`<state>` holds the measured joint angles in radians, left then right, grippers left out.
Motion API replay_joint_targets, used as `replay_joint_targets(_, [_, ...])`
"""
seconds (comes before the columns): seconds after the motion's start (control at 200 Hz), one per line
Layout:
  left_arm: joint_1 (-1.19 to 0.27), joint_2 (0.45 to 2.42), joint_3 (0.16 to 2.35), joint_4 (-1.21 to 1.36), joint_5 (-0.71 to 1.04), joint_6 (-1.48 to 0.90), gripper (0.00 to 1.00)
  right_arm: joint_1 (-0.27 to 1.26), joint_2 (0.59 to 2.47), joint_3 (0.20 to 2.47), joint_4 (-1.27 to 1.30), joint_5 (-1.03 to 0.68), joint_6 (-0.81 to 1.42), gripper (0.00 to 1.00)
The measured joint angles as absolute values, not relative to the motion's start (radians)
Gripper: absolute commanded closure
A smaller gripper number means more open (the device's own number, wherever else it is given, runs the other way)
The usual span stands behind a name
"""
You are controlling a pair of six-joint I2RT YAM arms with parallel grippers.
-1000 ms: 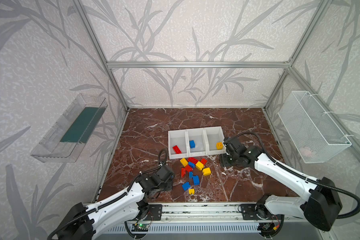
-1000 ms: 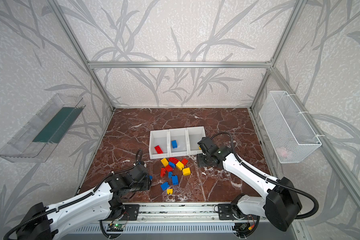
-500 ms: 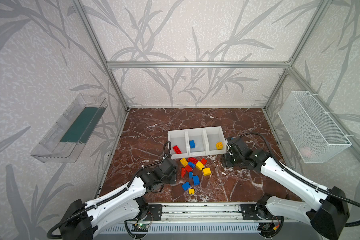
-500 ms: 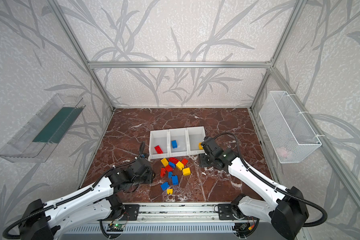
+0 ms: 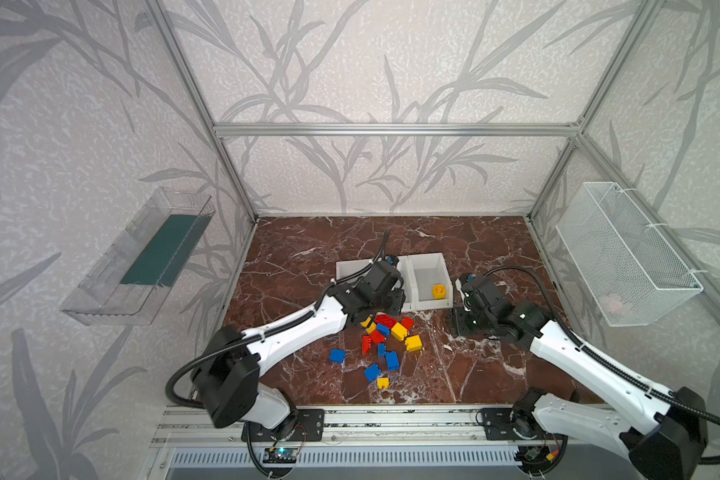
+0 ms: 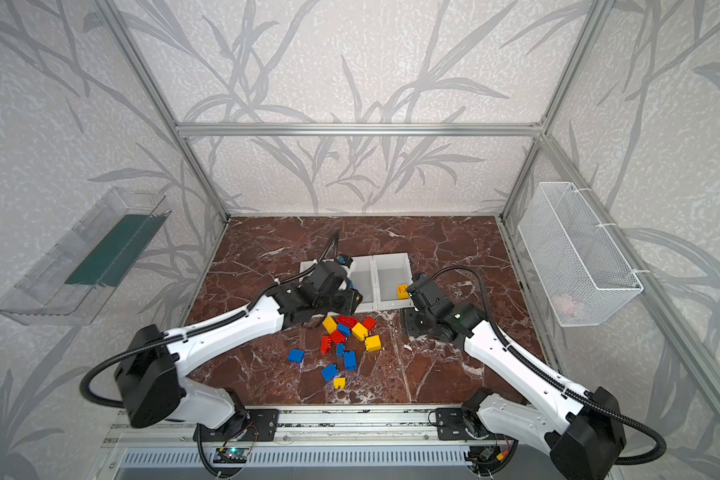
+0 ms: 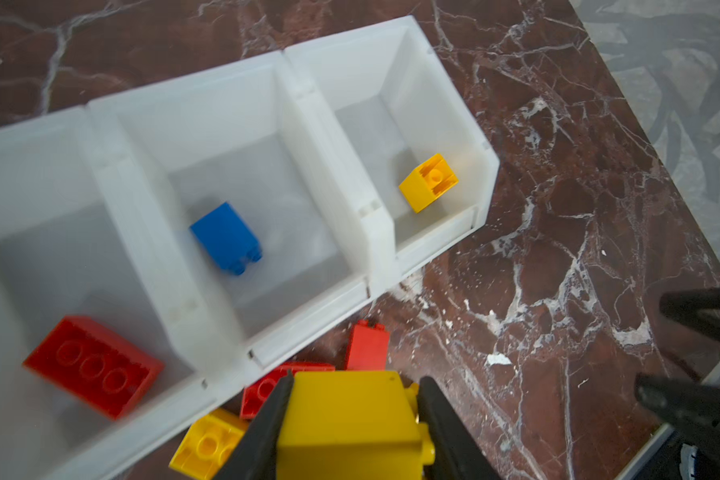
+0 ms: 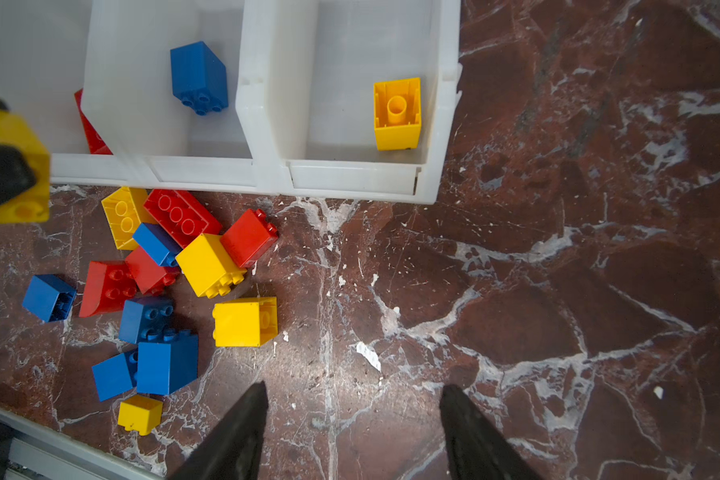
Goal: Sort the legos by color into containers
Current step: 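Carry the yellow brick with the left gripper into the farthest compartment, release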
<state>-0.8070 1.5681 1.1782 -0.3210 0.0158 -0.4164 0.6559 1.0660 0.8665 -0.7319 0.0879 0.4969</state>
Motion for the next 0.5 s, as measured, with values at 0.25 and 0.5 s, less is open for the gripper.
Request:
replay_joint_targets(0.25, [-0.785, 1.847, 1.464, -0.324, 0.092, -0.346, 0.61, 0.656, 0.979, 0.863, -0.764, 0.107, 0.502, 0.33])
replay_joint_targets(0.5, [-0.764, 2.041, 1.656, -0.348, 0.111, -0.317, 0.55, 0.656, 0.95, 0.838, -0.79, 0.115, 0.513, 0.33])
